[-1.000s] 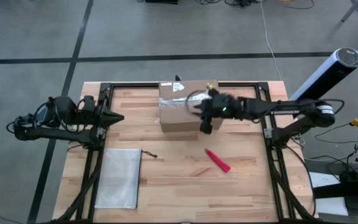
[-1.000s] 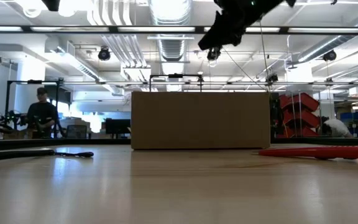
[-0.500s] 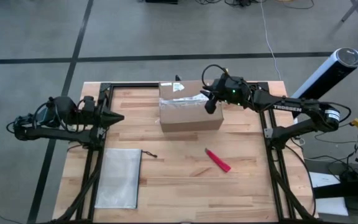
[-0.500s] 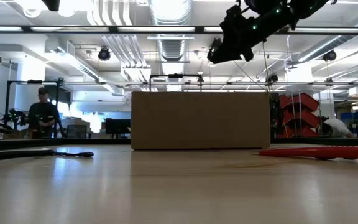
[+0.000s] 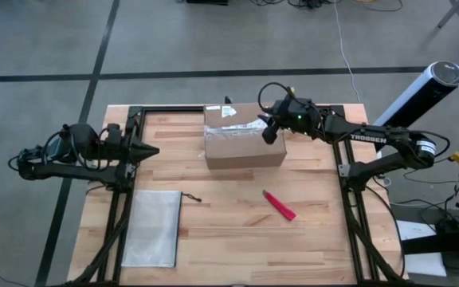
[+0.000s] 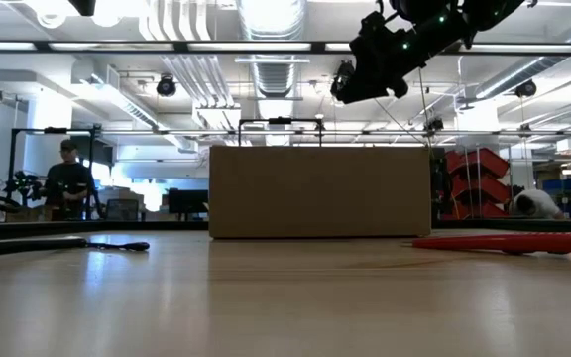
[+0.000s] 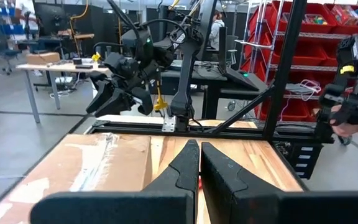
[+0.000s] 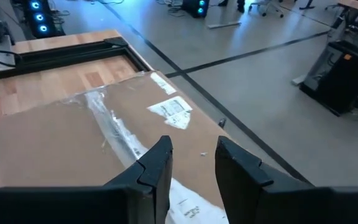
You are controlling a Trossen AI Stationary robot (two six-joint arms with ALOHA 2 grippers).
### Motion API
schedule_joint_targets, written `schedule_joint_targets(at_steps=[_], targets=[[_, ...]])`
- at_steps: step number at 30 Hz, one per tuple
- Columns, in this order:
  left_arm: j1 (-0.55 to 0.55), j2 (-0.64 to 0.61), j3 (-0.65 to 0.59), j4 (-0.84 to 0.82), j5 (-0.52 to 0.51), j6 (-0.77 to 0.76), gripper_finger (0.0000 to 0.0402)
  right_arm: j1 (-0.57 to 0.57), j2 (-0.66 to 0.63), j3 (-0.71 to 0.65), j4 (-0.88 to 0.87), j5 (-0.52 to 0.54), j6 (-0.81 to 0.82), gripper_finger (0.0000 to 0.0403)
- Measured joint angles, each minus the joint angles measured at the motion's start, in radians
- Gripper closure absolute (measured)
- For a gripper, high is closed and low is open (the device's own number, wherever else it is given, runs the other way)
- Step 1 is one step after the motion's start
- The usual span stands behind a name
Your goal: Unpack boxes
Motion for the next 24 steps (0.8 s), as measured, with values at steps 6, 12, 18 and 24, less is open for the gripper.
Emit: schedule_joint_targets(at_steps=[6, 12, 18, 24], targets=[[0.000, 0.000, 0.000, 0.001, 0.000, 0.008, 0.0402, -0.033, 0.057, 0.000, 0.005, -0.001, -0.013, 0.0281], [0.000, 0.000, 0.000, 0.001, 0.000, 0.008, 0.0402, -0.044, 0.101, 0.000, 0.015, -0.001, -0.004, 0.0281], [0.000, 0.000, 0.000, 0.001, 0.000, 0.008, 0.0402, -0.055, 0.146, -0.001, 0.025, -0.001, 0.004, 0.0281], [0.000, 0.000, 0.000, 0.001, 0.000, 0.009, 0.0402, -0.065, 0.187, -0.001, 0.030, -0.001, 0.020, 0.0281]])
